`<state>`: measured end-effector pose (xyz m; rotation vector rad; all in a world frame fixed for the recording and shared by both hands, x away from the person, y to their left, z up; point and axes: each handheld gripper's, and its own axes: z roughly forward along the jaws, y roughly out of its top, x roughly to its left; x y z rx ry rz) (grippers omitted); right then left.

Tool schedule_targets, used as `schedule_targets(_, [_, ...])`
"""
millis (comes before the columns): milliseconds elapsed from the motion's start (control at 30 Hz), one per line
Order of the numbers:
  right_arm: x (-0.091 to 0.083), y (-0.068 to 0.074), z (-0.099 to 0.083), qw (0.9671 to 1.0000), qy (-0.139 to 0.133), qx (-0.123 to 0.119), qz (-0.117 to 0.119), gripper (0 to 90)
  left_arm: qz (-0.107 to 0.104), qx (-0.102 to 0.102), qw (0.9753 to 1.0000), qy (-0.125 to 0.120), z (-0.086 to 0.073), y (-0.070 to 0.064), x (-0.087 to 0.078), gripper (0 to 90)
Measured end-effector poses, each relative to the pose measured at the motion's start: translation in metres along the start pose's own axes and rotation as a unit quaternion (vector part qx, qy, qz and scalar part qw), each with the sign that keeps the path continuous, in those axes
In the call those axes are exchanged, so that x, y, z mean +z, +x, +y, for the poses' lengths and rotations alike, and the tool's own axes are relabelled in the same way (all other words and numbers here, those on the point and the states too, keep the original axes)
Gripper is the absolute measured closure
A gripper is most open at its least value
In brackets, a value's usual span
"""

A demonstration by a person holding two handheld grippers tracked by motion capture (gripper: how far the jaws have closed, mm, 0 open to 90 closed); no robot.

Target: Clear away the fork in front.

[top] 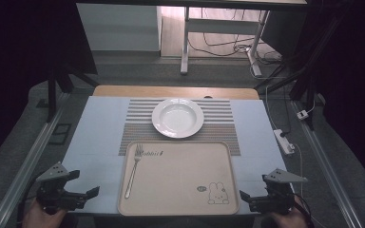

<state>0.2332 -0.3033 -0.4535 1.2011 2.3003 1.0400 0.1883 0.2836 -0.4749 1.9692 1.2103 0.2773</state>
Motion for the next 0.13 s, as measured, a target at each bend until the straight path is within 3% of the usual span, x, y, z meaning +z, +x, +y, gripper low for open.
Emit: schedule_targets(133, [0.0008,0.0004,-0.0002,1.0000,0.005,-0.008,-0.001,0.0,-0.006,-0.005,0.9999,-0.006,0.0006,0.0013,-0.0005,0.0])
